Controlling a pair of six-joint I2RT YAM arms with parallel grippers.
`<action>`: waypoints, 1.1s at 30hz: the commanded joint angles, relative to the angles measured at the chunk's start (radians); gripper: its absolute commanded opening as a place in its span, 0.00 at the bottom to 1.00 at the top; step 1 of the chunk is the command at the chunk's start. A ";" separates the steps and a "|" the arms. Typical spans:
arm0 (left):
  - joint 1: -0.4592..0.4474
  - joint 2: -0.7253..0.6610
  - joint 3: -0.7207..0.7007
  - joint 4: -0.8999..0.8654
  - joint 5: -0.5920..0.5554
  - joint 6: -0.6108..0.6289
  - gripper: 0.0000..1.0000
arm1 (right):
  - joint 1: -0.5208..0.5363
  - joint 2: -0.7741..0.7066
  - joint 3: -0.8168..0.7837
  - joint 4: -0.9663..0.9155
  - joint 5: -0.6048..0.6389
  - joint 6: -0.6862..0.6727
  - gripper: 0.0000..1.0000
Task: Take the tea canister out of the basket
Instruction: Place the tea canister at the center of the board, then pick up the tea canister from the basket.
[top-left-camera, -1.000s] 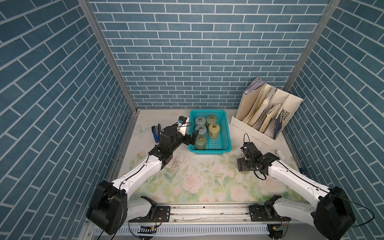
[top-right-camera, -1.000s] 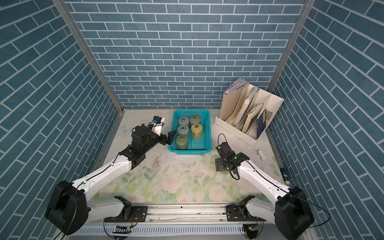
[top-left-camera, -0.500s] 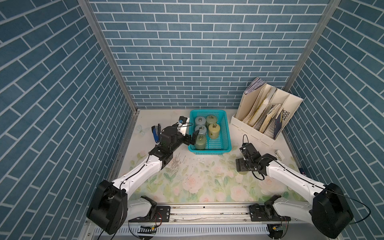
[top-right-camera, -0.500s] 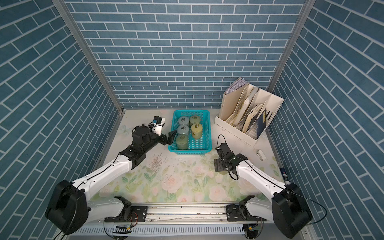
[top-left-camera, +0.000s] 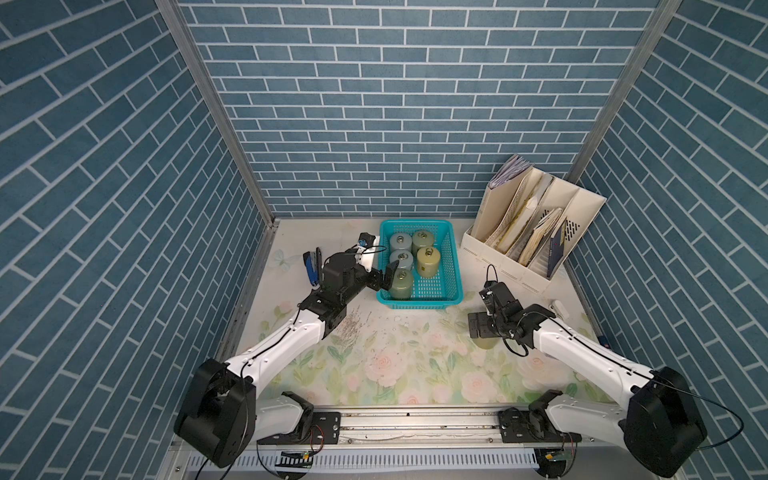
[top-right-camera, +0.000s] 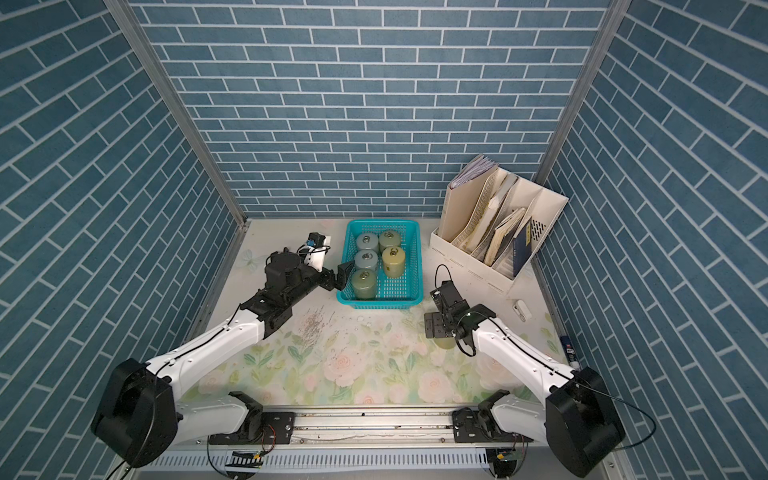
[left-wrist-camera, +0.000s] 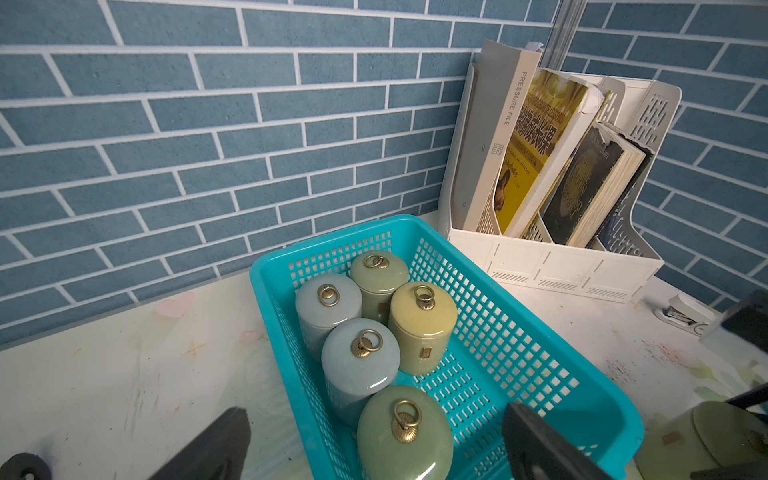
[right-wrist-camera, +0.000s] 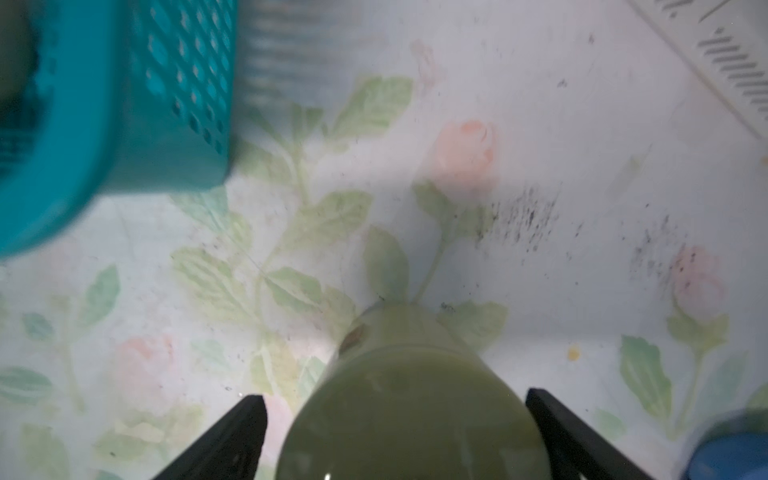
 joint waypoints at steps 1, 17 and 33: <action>-0.009 -0.029 0.013 0.001 -0.011 -0.005 1.00 | -0.002 -0.023 0.140 -0.060 0.085 -0.030 1.00; 0.054 -0.050 0.046 -0.114 -0.110 -0.071 1.00 | 0.141 0.476 0.669 0.119 -0.052 -0.191 1.00; 0.204 -0.073 0.008 -0.140 -0.001 -0.131 1.00 | 0.243 0.864 0.948 0.091 -0.125 -0.192 1.00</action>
